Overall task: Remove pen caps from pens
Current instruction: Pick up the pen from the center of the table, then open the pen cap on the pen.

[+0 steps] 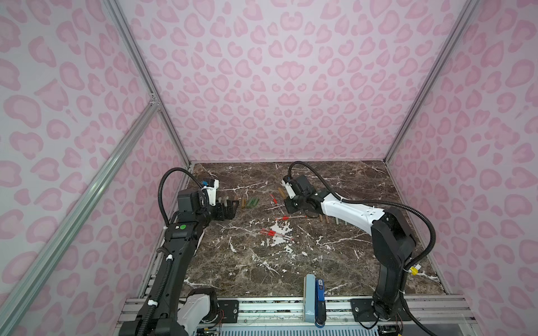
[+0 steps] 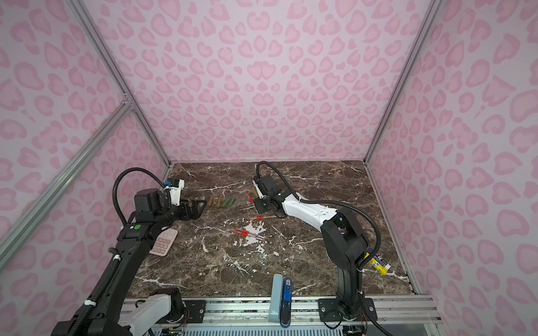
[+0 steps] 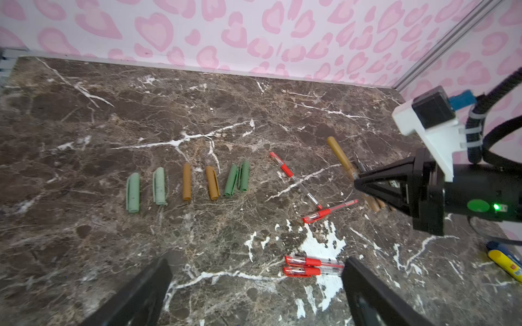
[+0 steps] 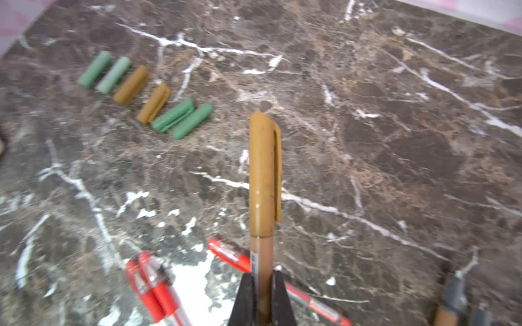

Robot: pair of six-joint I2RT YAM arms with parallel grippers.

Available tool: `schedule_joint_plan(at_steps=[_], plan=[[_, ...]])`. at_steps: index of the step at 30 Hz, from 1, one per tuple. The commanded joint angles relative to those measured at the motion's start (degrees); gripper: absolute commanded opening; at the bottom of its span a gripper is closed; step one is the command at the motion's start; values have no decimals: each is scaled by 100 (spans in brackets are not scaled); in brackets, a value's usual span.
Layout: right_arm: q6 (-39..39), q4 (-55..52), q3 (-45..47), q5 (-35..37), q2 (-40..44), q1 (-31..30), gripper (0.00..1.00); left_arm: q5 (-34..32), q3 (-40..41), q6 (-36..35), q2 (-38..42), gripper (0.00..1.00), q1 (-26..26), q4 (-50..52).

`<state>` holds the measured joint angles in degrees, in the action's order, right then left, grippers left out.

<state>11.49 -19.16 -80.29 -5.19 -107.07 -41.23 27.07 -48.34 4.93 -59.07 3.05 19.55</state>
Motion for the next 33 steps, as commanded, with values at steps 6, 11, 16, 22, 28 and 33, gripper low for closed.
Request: schedule_joint_plan(at_steps=[6,11,16,22,28,33], plan=[[88,1659,545,-257,601,-899,0,1089,-135,810,-424,96,3,-539],[69,2077,391,-183,558,-1470,0,1872,-230,1101,-631,94,3,-752],[198,2060,80,-106,321,-1664,0,2227,-152,1386,-667,87,3,-936],[166,2212,42,-131,218,-1766,0,2093,-85,1430,-687,69,3,-1008],[179,2339,64,-114,202,-1776,0,2224,93,1498,-601,52,5,-1244],[195,2265,-49,-109,183,-1799,0,2135,94,1280,-539,28,7,-1052]])
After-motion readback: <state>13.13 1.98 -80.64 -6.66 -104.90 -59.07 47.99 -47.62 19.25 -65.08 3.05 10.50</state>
